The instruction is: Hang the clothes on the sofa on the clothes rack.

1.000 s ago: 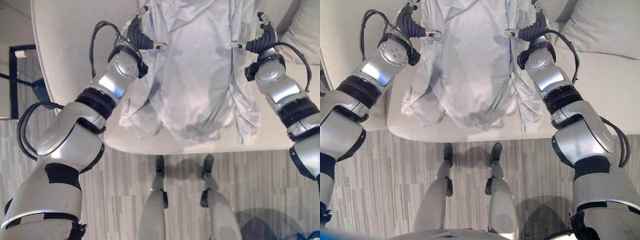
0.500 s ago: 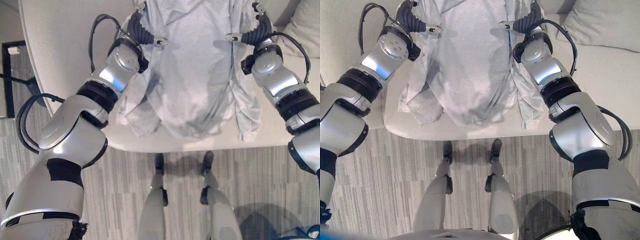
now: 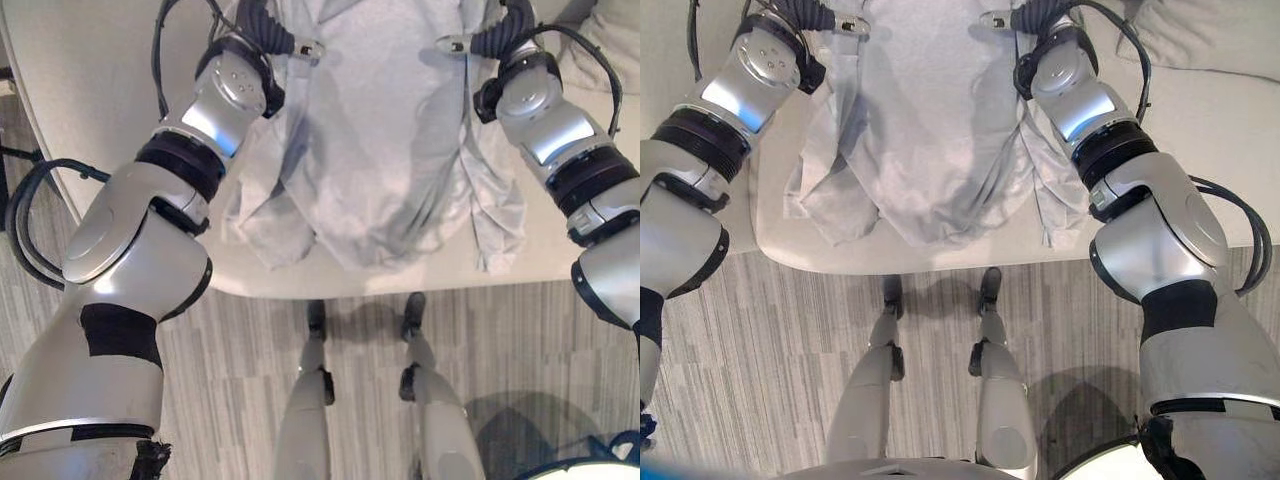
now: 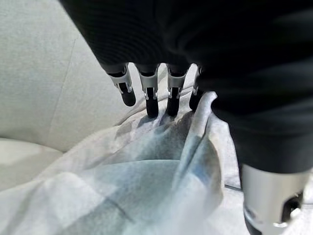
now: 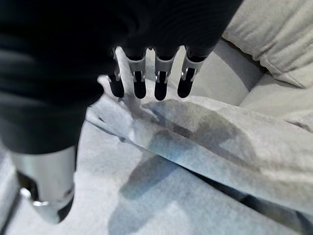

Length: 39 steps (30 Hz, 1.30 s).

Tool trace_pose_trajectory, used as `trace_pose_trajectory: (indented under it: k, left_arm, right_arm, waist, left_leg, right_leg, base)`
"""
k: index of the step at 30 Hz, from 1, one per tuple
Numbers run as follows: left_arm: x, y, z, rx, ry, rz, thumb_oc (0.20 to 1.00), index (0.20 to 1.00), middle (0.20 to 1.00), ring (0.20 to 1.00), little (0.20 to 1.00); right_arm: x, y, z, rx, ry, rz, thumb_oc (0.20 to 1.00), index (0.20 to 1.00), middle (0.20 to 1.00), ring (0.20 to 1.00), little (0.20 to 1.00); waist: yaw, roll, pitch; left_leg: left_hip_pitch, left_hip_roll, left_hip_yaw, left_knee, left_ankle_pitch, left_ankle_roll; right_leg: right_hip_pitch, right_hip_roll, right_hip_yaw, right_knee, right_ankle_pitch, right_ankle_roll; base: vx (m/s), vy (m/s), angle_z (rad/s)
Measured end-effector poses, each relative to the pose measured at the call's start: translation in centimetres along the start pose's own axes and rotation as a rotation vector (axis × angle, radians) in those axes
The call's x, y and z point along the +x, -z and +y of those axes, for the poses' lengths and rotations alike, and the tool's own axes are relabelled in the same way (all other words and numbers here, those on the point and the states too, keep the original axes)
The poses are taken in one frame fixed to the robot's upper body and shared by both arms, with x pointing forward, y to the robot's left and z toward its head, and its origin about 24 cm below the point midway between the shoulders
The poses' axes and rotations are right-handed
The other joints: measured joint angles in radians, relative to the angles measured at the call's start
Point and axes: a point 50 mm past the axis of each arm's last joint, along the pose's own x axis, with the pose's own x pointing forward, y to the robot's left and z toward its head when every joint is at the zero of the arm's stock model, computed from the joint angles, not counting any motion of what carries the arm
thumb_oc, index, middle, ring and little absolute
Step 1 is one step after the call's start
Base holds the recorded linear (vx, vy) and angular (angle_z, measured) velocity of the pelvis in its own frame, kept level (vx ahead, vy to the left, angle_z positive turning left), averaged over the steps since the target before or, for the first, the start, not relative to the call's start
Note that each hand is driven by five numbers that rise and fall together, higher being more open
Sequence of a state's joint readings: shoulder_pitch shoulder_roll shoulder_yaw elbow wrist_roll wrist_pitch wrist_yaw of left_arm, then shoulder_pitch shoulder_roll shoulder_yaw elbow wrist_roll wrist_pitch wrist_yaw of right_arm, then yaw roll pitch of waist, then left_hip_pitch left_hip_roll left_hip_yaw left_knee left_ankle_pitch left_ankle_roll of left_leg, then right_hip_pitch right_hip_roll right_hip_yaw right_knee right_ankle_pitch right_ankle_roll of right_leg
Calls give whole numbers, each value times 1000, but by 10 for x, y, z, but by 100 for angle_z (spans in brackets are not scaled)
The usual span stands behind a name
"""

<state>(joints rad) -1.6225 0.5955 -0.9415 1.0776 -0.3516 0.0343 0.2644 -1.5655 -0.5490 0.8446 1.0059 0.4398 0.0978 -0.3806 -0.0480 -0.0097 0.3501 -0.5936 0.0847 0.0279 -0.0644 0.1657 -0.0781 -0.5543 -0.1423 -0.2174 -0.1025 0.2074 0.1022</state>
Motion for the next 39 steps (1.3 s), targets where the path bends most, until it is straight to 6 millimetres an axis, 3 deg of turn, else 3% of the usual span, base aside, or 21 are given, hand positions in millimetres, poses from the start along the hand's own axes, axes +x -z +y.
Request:
trace_pose_trajectory:
  k: [10,23,32,39]
  left_arm:
    - [3,-4,9,7,-27,3,1000,1000,1000,1000,1000]
    - [3,-3,6,37,-27,12,1000,1000,1000,1000,1000]
    - [5,-12,5,83,-61,-10,1000,1000,1000,1000,1000]
    - [5,-14,6,117,-65,-16,1000,1000,1000,1000,1000]
  right_arm:
    - [2,-10,10,-26,-30,3,1000,1000,1000,1000,1000]
    - [4,0,6,-103,-9,42,1000,1000,1000,1000,1000]
    - [6,-10,2,-263,8,-12,1000,1000,1000,1000,1000]
    - [7,-8,0,-267,14,-1,1000,1000,1000,1000,1000]
  waist:
    - [0,0,0]
    - [0,0,0]
    - [2,1,0]
    - [9,1,0]
  left_leg:
    - [-39,0,0,17,0,0]
    - [-51,0,-1,31,0,0]
    - [-71,0,-1,36,0,0]
    - [-71,0,-2,38,0,0]
  right_leg:
    - [-33,0,3,0,9,-3]
    - [-39,1,3,0,16,-5]
    - [-58,0,3,0,20,-7]
    - [-57,0,3,0,21,-8]
  base:
    - [0,0,0]
    - [0,0,0]
    - [0,0,0]
    - [0,0,0]
